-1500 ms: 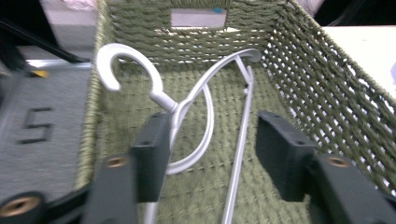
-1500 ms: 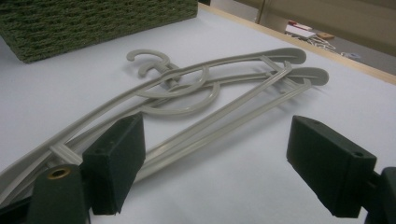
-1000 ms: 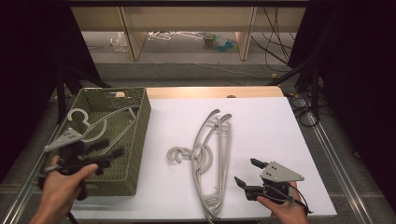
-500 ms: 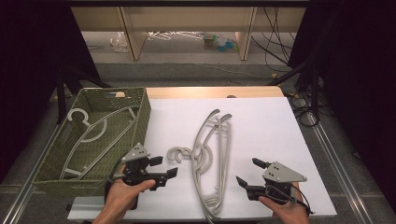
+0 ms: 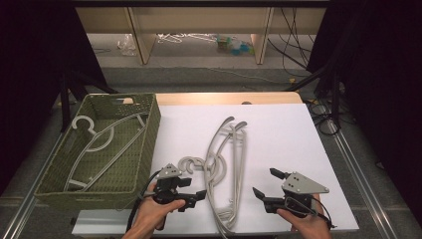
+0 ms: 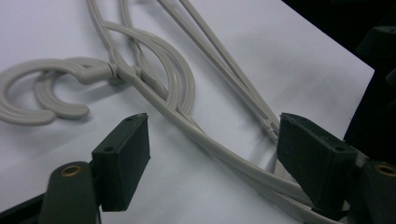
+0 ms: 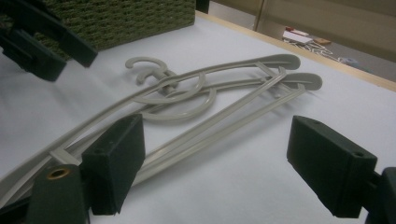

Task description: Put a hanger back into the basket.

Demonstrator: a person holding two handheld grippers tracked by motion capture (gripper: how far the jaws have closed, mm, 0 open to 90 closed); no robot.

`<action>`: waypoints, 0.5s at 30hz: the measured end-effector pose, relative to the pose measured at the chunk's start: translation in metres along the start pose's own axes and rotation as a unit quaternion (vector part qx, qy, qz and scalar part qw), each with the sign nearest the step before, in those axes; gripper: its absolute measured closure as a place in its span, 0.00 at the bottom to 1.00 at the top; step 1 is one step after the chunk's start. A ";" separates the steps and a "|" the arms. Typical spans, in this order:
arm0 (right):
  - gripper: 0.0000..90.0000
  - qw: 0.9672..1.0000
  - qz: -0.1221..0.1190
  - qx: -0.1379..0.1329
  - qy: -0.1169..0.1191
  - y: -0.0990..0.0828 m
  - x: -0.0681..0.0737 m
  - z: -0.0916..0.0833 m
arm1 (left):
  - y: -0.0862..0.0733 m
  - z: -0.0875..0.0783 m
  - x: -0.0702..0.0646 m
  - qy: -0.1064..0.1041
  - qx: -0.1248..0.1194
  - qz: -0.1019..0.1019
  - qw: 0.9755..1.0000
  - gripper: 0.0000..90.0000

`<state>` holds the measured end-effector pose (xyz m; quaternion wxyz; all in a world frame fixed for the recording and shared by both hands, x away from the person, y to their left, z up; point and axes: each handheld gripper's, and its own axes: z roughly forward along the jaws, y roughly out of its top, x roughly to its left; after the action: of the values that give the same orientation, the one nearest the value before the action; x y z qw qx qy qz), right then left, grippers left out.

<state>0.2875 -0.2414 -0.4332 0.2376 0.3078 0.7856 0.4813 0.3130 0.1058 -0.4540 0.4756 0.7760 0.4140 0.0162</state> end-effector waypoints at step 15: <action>0.22 1.000 0.001 0.003 0.002 0.000 0.001 0.000 | -0.003 0.023 -0.003 -0.005 0.013 -0.032 0.999 0.23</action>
<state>0.2865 -0.2406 -0.4331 0.2344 0.3087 0.7871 0.4798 0.3186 0.0880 -0.4680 0.4674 0.7685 0.4369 -0.0083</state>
